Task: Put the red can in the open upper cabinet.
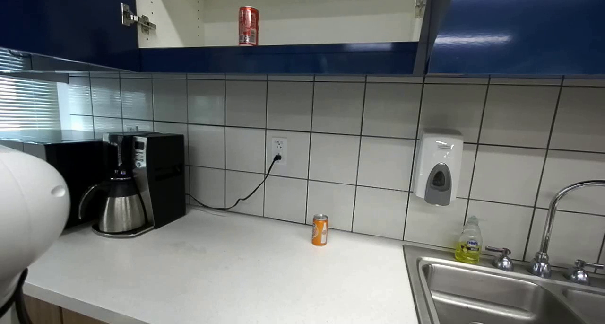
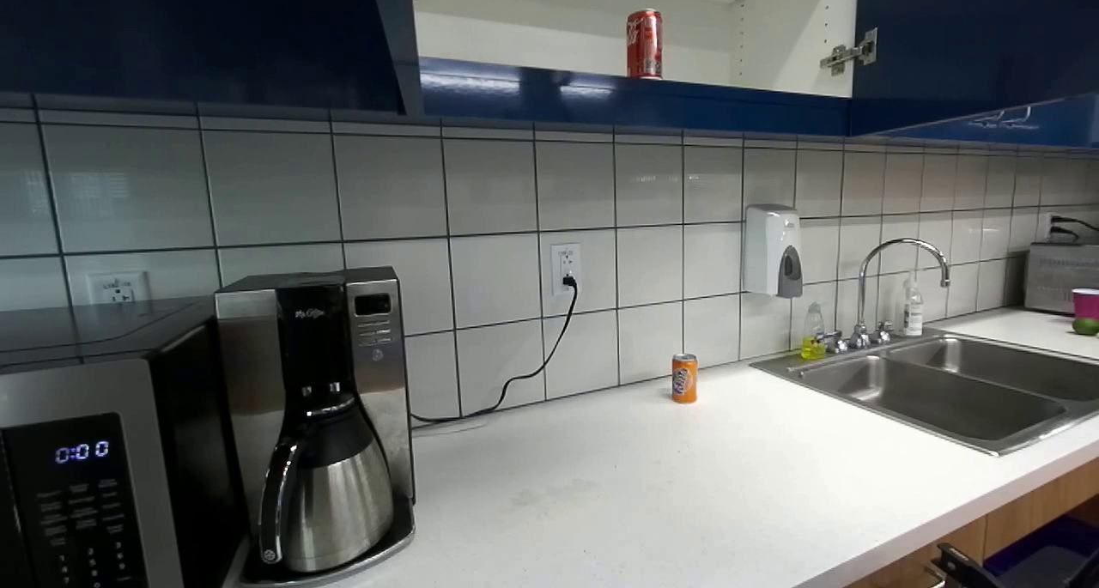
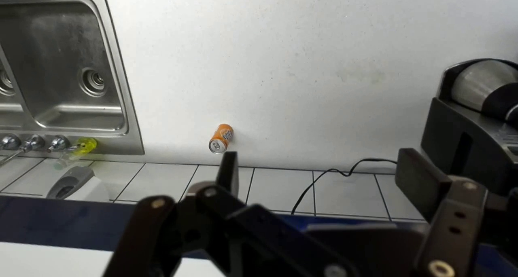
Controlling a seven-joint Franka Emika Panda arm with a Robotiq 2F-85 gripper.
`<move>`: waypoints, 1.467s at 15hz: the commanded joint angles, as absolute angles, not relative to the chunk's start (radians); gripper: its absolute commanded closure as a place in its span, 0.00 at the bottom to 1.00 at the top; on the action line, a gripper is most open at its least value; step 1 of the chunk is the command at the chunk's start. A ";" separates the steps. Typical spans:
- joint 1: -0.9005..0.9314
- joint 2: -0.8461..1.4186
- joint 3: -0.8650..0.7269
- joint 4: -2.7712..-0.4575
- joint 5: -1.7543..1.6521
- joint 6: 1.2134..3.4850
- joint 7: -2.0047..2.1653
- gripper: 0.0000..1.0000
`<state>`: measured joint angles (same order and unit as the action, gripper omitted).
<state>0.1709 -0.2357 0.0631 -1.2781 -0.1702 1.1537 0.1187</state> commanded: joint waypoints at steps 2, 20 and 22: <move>0.174 -0.410 0.037 -1.581 -0.144 1.253 0.116 0.00; 0.112 -0.593 0.070 -2.016 -0.133 1.375 0.105 0.00; 0.112 -0.596 0.070 -2.018 -0.133 1.376 0.105 0.00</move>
